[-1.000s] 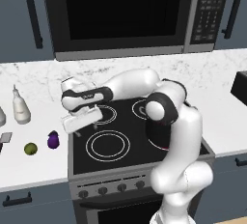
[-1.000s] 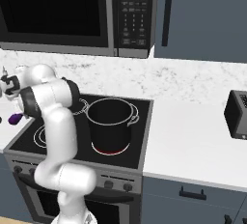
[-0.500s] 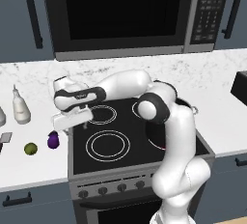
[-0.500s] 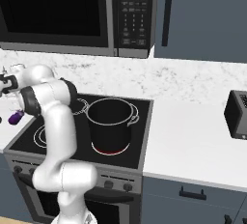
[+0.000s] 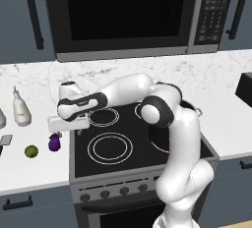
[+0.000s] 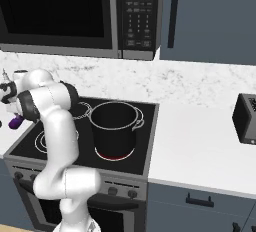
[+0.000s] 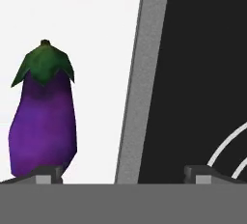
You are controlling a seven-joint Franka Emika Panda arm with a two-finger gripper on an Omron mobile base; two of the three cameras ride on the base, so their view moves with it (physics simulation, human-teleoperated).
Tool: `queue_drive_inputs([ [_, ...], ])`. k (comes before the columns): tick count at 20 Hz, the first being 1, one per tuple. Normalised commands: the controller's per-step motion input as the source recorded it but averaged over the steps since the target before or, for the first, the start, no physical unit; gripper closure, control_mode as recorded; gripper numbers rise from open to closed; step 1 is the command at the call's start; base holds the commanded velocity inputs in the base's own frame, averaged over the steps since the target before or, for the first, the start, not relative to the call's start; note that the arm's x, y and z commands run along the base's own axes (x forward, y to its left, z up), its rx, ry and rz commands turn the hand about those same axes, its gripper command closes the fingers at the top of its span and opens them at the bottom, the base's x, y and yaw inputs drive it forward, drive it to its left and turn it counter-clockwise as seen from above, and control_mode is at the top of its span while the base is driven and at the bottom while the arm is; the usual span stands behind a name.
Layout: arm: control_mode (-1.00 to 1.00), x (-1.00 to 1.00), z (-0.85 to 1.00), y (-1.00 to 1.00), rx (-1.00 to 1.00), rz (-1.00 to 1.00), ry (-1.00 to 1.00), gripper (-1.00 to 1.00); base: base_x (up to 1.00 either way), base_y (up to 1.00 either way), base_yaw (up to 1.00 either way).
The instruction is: Put the lime and eggplant in the pot. Retrieve the spatula and lightly stir the vegetables in the pot.
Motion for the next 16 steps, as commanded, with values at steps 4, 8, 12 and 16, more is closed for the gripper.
queue_drive_inputs([
  [4, -1.00, 0.17, -0.22, 0.29, 0.05, -0.07, 0.00, -1.00, 0.00, 0.00, 0.00],
  [8, -1.00, 0.16, 0.00, 0.32, -0.03, 0.00, 0.11, -1.00, 0.00, 0.00, 0.00],
  [12, -1.00, 0.11, 0.00, 0.37, -0.01, 0.00, 0.05, -1.00, 0.00, 0.00, 0.00],
  [16, -1.00, 0.06, 0.00, 0.39, 0.00, 0.00, 0.00, -1.00, 0.00, 0.00, 0.00],
])
